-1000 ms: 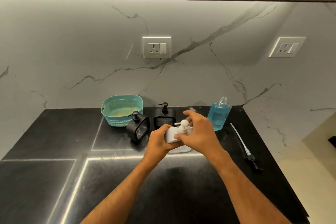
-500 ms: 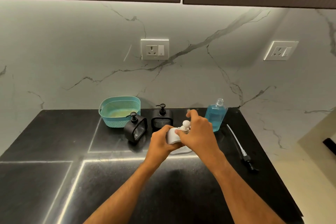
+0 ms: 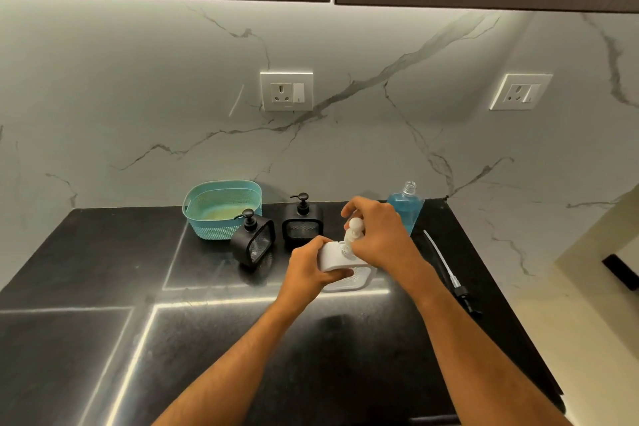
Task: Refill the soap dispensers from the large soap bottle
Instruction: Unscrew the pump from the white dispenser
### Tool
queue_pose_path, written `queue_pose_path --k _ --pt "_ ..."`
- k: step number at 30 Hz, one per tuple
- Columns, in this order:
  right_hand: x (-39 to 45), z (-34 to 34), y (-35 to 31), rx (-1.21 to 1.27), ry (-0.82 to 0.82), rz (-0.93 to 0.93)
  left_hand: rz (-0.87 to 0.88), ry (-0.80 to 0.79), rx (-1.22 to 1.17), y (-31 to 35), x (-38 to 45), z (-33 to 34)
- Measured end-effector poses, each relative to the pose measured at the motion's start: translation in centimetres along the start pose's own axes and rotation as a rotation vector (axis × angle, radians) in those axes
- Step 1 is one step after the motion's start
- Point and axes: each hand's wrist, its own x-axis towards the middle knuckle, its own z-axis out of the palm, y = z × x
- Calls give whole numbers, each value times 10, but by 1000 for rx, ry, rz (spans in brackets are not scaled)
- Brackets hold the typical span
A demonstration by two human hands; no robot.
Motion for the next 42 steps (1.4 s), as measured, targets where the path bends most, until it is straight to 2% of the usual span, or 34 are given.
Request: queue_pose_path --k 11,18,22,28,35,42 --pt "-23 -57 0 26 213 -95 -42 12 -25 -6 -5 6" --pt "-47 -63 27 101 390 -74 -46 77 -30 -17 -11 4" --pt "-63 -40 55 92 493 -8 -69 93 -15 -23 -16 4" --pt "-89 20 97 123 556 138 -93 78 -11 -38 -24 9" --pt "-118 98 126 93 527 232 -152 -13 -30 -57 -33 13" --pt "-137 148 135 49 387 285 -179 -31 -40 -62 -39 16"
